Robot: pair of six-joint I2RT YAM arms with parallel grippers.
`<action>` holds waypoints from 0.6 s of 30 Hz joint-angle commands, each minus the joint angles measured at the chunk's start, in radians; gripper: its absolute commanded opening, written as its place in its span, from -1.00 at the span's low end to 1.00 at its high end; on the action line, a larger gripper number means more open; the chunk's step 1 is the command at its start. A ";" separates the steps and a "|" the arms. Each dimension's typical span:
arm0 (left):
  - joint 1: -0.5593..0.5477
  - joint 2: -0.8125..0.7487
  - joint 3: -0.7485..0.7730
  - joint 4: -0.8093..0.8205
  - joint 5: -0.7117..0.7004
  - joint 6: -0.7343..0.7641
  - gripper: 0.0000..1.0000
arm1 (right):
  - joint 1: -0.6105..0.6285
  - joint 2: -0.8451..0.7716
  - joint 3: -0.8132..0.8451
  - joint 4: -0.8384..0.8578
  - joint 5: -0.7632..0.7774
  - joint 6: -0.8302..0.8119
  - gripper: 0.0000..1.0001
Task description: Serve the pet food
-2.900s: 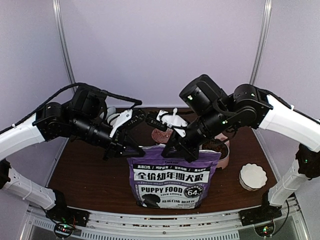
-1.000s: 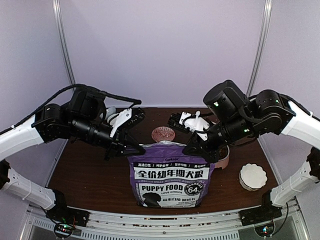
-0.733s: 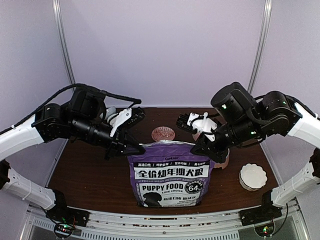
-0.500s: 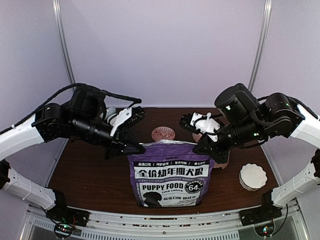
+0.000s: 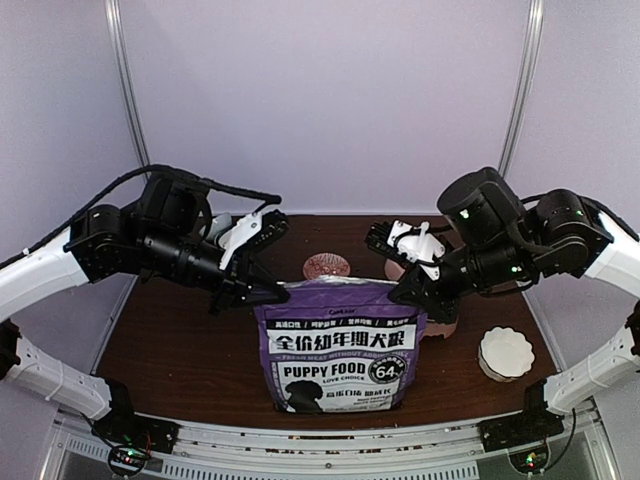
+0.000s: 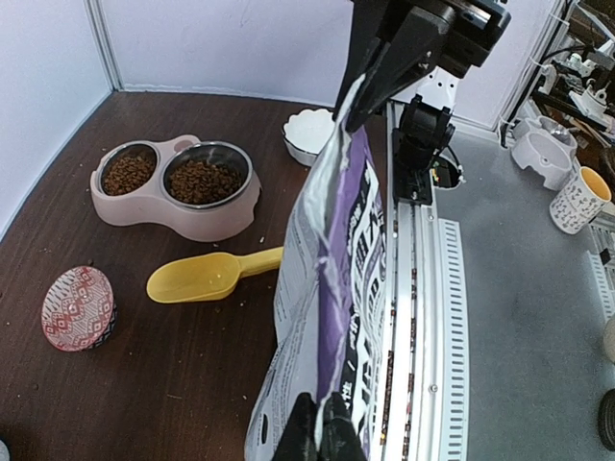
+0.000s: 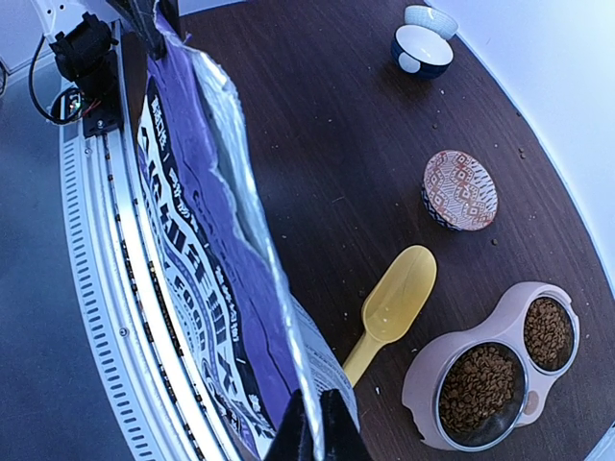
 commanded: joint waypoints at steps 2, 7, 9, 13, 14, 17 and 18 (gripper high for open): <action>0.048 -0.054 0.051 -0.090 -0.033 0.025 -1.00 | -0.048 -0.067 -0.027 -0.196 0.159 0.021 -0.89; 0.058 -0.058 0.060 -0.107 -0.039 0.038 -1.00 | -0.054 -0.077 -0.028 -0.205 0.169 0.021 -0.89; 0.064 -0.060 0.062 -0.110 -0.040 0.043 -1.00 | -0.057 -0.081 -0.030 -0.210 0.174 0.021 -0.90; 0.077 -0.059 0.066 -0.118 -0.043 0.053 -1.00 | -0.061 -0.088 -0.037 -0.213 0.178 0.023 -0.90; 0.080 -0.060 0.068 -0.119 -0.043 0.056 -1.00 | -0.062 -0.089 -0.040 -0.213 0.181 0.025 -0.89; 0.090 -0.060 0.070 -0.124 -0.043 0.061 -1.00 | -0.064 -0.094 -0.044 -0.221 0.186 0.026 -0.89; 0.093 -0.060 0.070 -0.126 -0.043 0.064 -1.00 | -0.065 -0.096 -0.045 -0.222 0.188 0.027 -0.88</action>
